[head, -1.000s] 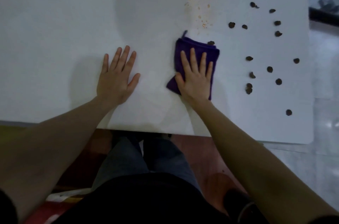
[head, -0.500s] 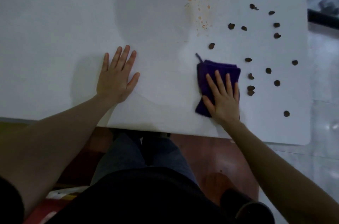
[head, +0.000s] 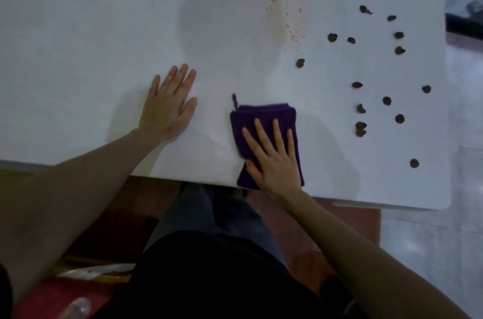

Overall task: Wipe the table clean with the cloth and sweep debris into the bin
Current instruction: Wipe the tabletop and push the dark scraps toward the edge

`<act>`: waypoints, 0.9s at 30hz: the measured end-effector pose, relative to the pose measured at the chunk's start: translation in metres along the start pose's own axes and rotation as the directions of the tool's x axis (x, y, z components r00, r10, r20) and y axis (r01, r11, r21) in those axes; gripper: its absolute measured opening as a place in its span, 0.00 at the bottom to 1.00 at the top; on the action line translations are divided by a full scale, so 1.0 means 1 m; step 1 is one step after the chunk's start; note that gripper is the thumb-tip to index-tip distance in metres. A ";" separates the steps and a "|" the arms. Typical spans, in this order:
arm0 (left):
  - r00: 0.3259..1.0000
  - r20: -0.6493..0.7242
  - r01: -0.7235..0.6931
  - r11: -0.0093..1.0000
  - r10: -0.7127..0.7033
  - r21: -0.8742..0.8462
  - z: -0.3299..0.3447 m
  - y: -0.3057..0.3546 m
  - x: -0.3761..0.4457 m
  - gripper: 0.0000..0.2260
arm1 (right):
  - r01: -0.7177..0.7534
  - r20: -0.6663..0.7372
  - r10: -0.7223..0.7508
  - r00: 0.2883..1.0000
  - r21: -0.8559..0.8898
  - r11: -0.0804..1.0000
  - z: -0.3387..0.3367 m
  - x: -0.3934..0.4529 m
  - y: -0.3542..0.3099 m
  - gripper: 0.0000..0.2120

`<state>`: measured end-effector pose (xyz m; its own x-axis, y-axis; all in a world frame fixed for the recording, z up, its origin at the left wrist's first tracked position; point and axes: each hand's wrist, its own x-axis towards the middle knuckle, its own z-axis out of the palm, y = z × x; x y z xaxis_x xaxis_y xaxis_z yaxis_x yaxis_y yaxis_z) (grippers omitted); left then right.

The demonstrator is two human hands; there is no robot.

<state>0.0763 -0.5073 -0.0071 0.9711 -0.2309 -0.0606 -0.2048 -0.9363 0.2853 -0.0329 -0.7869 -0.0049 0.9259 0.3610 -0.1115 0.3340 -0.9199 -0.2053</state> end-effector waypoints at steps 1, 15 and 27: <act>0.999 -0.044 -0.011 0.999 0.009 -0.050 -0.004 -0.005 0.001 0.27 | 0.029 0.010 -0.029 1.000 -0.004 1.000 0.002 -0.001 -0.002 0.30; 0.997 -0.001 0.072 0.990 -0.072 0.118 -0.010 -0.050 0.063 0.27 | 0.006 0.052 -0.005 0.999 -0.024 1.000 -0.034 0.197 0.030 0.30; 1.000 0.015 -0.018 0.998 0.017 0.055 -0.021 -0.037 0.097 0.27 | -0.403 -0.014 0.403 0.915 -0.009 0.915 -0.037 0.109 0.081 0.31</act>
<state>0.1805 -0.4892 -0.0037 0.9655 -0.2509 -0.0701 -0.2286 -0.9450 0.2338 0.1014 -0.8278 0.0020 0.9844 -0.0426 -0.1708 -0.0660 -0.9888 -0.1340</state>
